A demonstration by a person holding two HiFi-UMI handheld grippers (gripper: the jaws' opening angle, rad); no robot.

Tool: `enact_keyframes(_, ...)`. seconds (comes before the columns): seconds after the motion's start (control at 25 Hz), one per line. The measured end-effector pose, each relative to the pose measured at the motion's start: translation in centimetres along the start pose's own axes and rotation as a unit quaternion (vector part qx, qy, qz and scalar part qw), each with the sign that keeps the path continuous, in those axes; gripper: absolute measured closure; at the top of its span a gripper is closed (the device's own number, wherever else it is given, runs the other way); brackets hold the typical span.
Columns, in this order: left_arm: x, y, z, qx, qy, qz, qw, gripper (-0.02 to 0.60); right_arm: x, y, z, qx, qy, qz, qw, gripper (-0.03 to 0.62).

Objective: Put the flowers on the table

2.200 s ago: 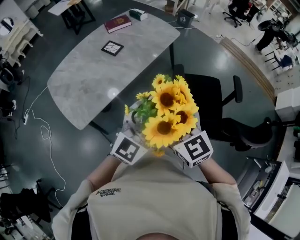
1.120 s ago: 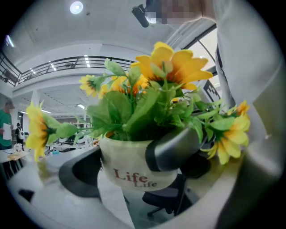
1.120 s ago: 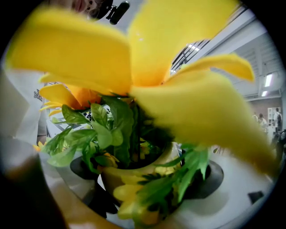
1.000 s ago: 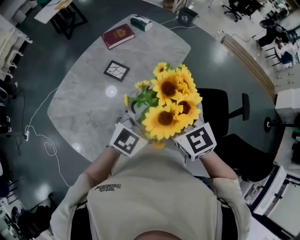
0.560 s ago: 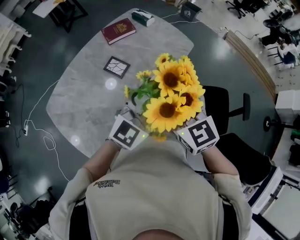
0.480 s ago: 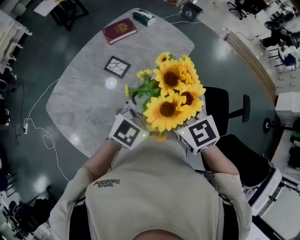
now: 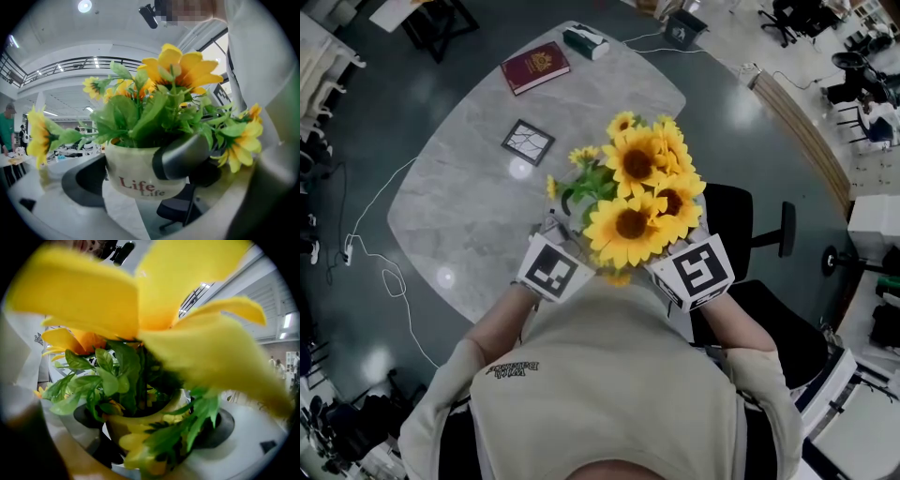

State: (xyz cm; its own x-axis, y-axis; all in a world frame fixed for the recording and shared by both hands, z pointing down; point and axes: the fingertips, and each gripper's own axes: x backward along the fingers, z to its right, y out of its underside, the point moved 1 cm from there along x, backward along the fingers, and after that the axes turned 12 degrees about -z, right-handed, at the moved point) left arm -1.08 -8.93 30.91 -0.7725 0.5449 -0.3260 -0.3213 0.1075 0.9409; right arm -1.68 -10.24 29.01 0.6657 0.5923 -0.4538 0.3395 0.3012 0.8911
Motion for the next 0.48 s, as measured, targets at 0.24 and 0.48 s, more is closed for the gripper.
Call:
enact_keyframes(0.24,-1.5,0.1,-1.2,-0.001,-0.002,-0.008,1.0,0.075,-1.0,0.0,1.6,-0.002,-0.004,-0.002,1.0,0.074)
enact_keyframes(0.48,-3.1,-0.8,-3.5,-0.007,-0.01,0.003,0.9999,0.075,-2.3,-1.3,4.0,0.014,-0.001,0.005,1.0,0.074)
